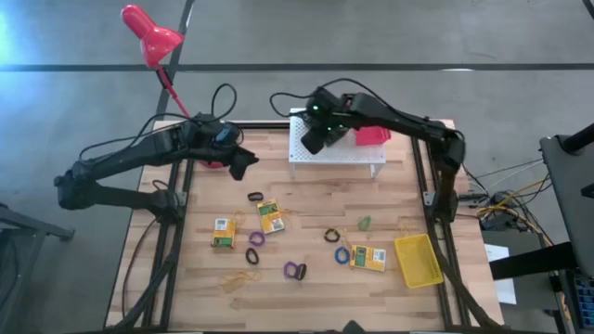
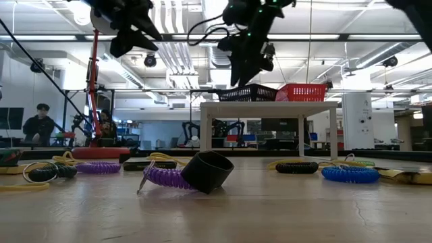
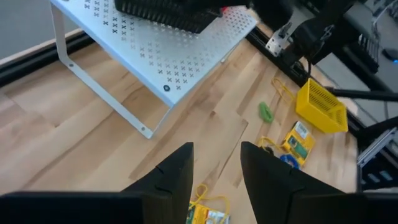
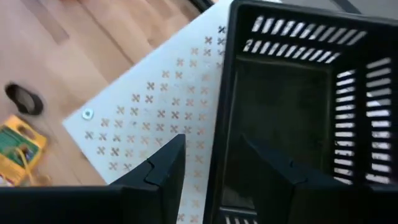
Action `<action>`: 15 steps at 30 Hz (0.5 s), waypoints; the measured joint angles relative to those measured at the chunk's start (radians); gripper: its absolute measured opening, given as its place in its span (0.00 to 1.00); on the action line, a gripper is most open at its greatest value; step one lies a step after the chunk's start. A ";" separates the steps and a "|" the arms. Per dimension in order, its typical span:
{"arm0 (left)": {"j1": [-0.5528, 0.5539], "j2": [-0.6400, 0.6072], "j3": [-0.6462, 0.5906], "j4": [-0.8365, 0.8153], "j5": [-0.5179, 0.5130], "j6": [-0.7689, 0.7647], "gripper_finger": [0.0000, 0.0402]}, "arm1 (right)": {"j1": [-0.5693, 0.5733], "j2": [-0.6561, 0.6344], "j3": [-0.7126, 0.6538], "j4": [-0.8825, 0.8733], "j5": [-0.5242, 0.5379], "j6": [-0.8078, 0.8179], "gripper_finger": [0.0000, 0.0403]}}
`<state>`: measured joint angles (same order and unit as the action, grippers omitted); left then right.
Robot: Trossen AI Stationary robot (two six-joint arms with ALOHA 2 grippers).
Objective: Pick & Place Office Desk Supplies
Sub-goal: Put the black bin on the shelf
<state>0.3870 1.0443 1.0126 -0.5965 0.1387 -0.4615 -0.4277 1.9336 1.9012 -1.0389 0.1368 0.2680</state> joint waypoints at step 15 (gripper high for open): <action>0.000 0.000 0.000 0.004 -0.019 -0.094 0.34 | -0.002 0.224 0.312 -0.221 -0.043 -0.141 0.20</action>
<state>0.3870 1.0443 1.0126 -0.5921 0.1198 -0.5556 -0.4301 2.1574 2.2132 -1.2601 0.0934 0.1268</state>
